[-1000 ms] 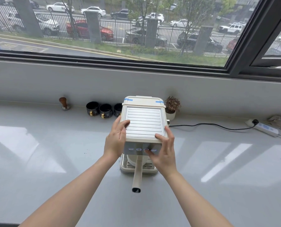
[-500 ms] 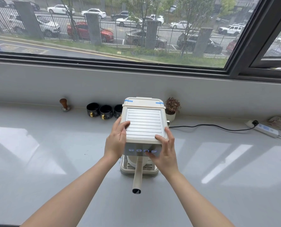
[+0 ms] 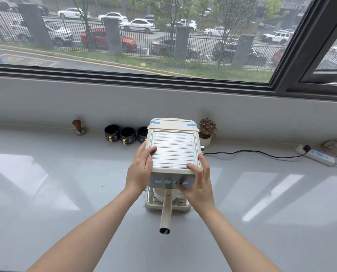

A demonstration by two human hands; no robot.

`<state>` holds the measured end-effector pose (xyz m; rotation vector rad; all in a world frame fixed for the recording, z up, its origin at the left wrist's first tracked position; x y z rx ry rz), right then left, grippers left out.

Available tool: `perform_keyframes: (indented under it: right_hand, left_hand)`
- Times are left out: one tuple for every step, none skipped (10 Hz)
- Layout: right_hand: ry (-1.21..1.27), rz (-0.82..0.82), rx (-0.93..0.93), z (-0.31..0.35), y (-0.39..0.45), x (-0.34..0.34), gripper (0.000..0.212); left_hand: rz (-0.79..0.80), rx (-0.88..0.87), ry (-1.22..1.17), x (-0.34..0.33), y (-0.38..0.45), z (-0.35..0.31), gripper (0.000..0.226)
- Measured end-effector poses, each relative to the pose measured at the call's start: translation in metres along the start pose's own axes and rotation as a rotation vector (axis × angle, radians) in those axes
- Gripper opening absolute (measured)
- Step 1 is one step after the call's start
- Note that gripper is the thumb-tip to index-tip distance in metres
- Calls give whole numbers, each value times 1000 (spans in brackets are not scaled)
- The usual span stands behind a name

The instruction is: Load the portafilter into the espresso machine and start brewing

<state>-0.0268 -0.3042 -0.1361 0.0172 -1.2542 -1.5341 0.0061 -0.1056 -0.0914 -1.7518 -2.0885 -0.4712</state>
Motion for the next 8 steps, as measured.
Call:
perform_keyframes:
  right_hand:
    - [-9,-4,2,1,0,0,62]
    - [-21,-4,-3,1,0,1,62]
    - [-48,-4,-21,1,0,2,63]
    - [-84,34,-38,2,3,4,65]
    - [-108,104,-39,7,14,15,73]
    - [-89,179,-62,25,39,36,65]
    - [75,-69,-19,64,87,82,38]
    - [381,-419,109,131,129,158,18]
  left_hand:
    - [16,5,-26,0,1,1,45]
    - [32,22,-62,1,0,0,44]
    - [48,40,-99,2,-1,-1,42]
    - [57,34,-112,2,-1,0,40]
    - [58,29,-121,3,-2,-2,39]
    - [57,17,-122,3,-2,-1,39]
    - [40,18,-121,3,-3,1,39]
    - [31,5,-111,2,-1,-1,39]
Point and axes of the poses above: each hand's wrist, its own y-axis towards the middle knuckle, its own x-axis out of the back of the hand, z = x × y, the point moved 2 cm from there along y, towards the middle knuckle, and after that the axes turned 11 degrees about x, right-handed, at the moved point
